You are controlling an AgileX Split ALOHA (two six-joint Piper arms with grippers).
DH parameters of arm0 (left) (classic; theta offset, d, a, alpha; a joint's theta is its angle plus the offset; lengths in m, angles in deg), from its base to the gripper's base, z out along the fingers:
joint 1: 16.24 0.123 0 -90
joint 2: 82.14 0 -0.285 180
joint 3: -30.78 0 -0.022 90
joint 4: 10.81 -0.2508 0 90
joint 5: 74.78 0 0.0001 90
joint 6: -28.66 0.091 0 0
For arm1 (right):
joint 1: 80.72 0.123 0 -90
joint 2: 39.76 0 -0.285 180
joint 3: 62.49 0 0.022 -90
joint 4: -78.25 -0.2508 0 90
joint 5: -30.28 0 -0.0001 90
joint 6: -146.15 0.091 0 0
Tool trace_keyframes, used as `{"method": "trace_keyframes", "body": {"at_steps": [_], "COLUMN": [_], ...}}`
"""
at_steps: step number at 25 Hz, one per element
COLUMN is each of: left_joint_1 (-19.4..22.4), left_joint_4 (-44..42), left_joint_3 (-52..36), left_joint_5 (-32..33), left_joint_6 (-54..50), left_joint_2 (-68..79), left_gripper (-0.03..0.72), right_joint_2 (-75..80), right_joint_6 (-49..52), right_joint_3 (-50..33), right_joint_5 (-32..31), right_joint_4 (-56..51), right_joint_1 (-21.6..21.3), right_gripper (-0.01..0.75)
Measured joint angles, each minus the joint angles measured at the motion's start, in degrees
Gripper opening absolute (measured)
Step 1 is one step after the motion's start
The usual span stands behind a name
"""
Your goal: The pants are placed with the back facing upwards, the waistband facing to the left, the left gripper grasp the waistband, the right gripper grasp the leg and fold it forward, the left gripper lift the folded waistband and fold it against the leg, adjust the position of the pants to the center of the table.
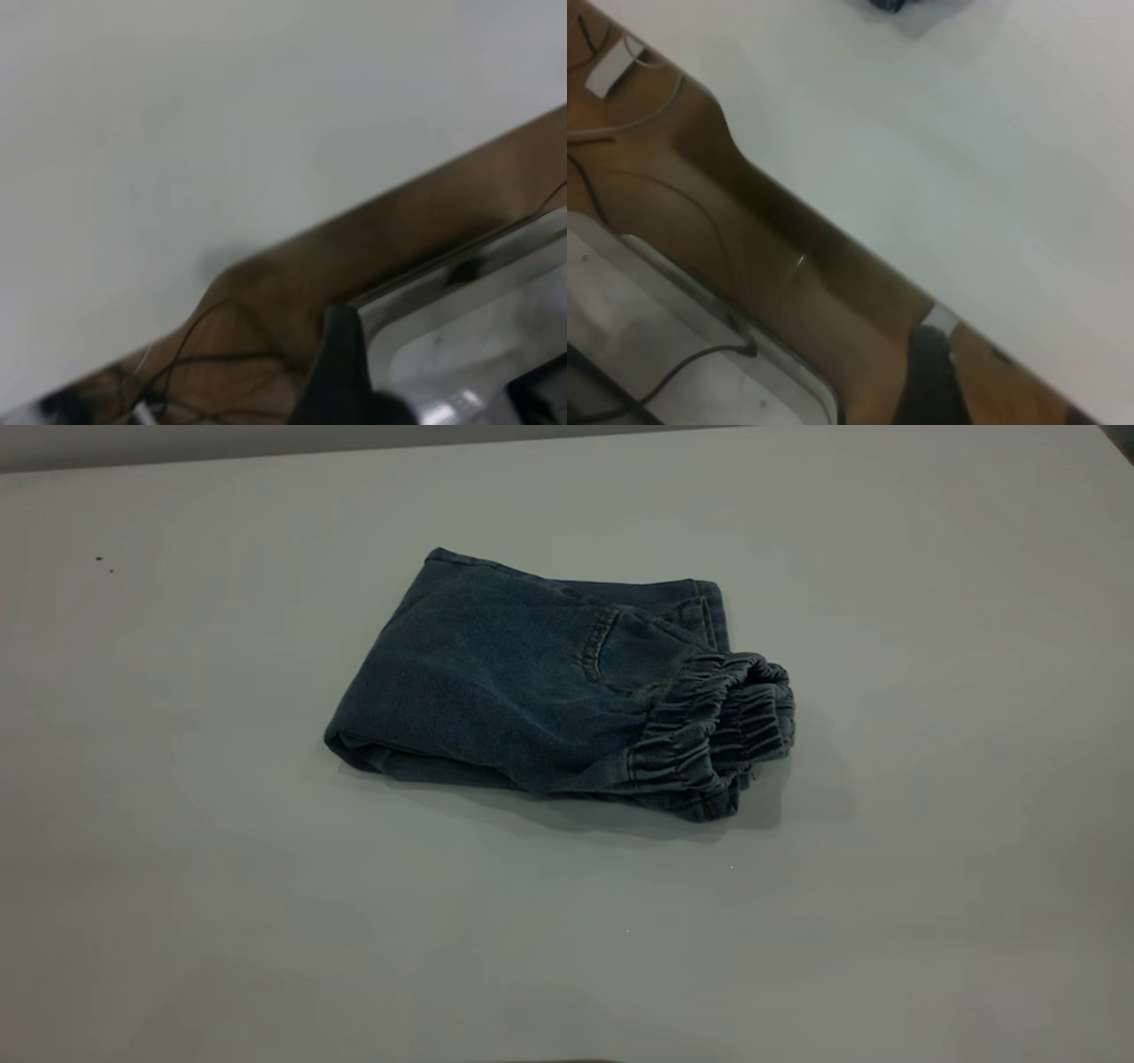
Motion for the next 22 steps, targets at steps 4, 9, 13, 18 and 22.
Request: {"method": "trace_keyframes", "body": {"at_steps": [4, 9, 13, 18, 22], "left_joint_1": [0.0, 0.0, 0.0, 0.0, 0.0], "left_joint_4": [-3.74, -4.34, -3.67, -3.29, -3.27], "left_joint_3": [-5.16, -5.78, -7.93, -8.05, -8.05], "left_joint_5": [0.0, -0.3, -1.89, -2.28, -2.28], "left_joint_6": [-2.88, -3.07, -3.07, -3.07, -3.07], "left_joint_2": [-6.46, -15.01, -20.74, -24.88, -25.69], "left_gripper": [0.57, 0.57, 0.57, 0.57, 0.57], "right_joint_2": [-6.68, -9.65, -9.9, -9.9, -9.9], "right_joint_6": [0.12, 0.12, 0.12, 0.12, 0.12], "right_joint_3": [-2.72, -2.93, -2.93, -2.93, -2.93], "right_joint_5": [1.48, 1.87, 1.91, 1.91, 1.91], "right_joint_4": [-1.25, -1.59, -2.07, -2.12, -2.12], "right_joint_1": [0.0, 0.0, 0.0, 0.0, 0.0], "right_gripper": [0.435, 0.435, 0.435, 0.435, 0.435]}}
